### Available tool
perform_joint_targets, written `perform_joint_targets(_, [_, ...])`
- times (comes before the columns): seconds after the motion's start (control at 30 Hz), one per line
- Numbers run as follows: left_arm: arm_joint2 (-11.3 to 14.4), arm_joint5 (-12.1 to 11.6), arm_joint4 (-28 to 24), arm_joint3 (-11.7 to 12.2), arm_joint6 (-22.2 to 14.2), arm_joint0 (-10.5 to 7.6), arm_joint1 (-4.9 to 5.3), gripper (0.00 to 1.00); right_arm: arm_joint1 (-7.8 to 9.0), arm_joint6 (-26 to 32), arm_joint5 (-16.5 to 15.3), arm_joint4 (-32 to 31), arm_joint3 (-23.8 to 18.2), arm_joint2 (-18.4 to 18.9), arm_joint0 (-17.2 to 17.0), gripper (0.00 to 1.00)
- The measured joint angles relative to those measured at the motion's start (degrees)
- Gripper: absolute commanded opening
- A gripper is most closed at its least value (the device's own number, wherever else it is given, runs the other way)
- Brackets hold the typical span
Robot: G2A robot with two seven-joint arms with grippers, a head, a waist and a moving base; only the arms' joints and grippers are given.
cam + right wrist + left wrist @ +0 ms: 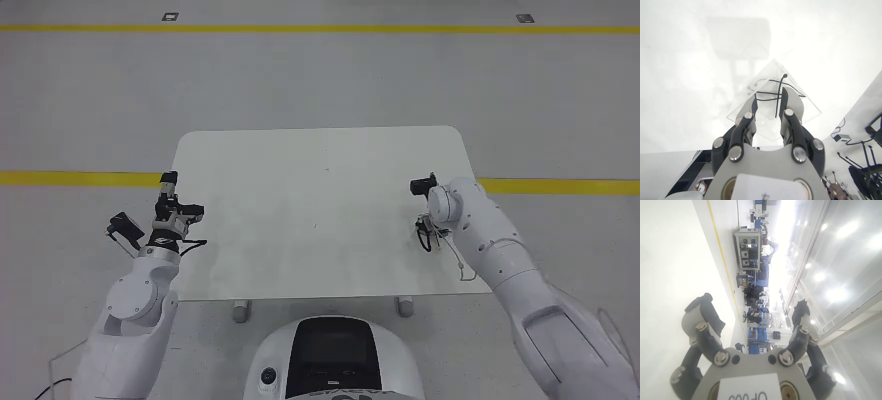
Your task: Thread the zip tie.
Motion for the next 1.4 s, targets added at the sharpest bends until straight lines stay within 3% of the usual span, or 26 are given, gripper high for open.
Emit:
perform_joint_targets(0.4, [0.0, 0.0, 0.0, 0.0, 0.0, 0.00, 0.00, 1.00, 1.30, 0.8, -7.9, -1.2, -2.0, 2.6, -1.2, 0.24])
perform_joint_targets(0.6, [0.0, 0.0, 0.0, 0.0, 0.0, 0.00, 0.00, 1.00, 1.99, 2.2, -11.4, -2.3, -3.9, 3.5, -2.4, 0.31])
perform_joint_targets(0.8, [0.0, 0.0, 0.0, 0.0, 0.0, 0.00, 0.00, 1.00, 1.79, 2.2, -10.6, -2.9, -4.2, 3.0, -2.9, 0.24])
perform_joint_targets(0.9, [0.0, 0.0, 0.0, 0.0, 0.0, 0.00, 0.00, 1.00, 1.42, 1.7, -9.6, -2.8, -3.6, 2.4, -2.7, 0.24])
perform_joint_targets(1.17, [0.0, 0.0, 0.0, 0.0, 0.0, 0.00, 0.00, 1.00, 0.77, 1.1, -10.7, -3.2, -1.4, 1.0, -1.8, 0.27])
perform_joint_targets(1.27, [0.0, 0.0, 0.0, 0.0, 0.0, 0.00, 0.00, 1.00, 0.49, 0.7, -10.8, -3.3, -0.5, 0.6, -1.5, 0.23])
perform_joint_targets(1.4, [0.0, 0.0, 0.0, 0.0, 0.0, 0.00, 0.00, 1.00, 0.14, 0.1, -10.4, -2.9, 0.5, 0.3, -1.1, 0.10])
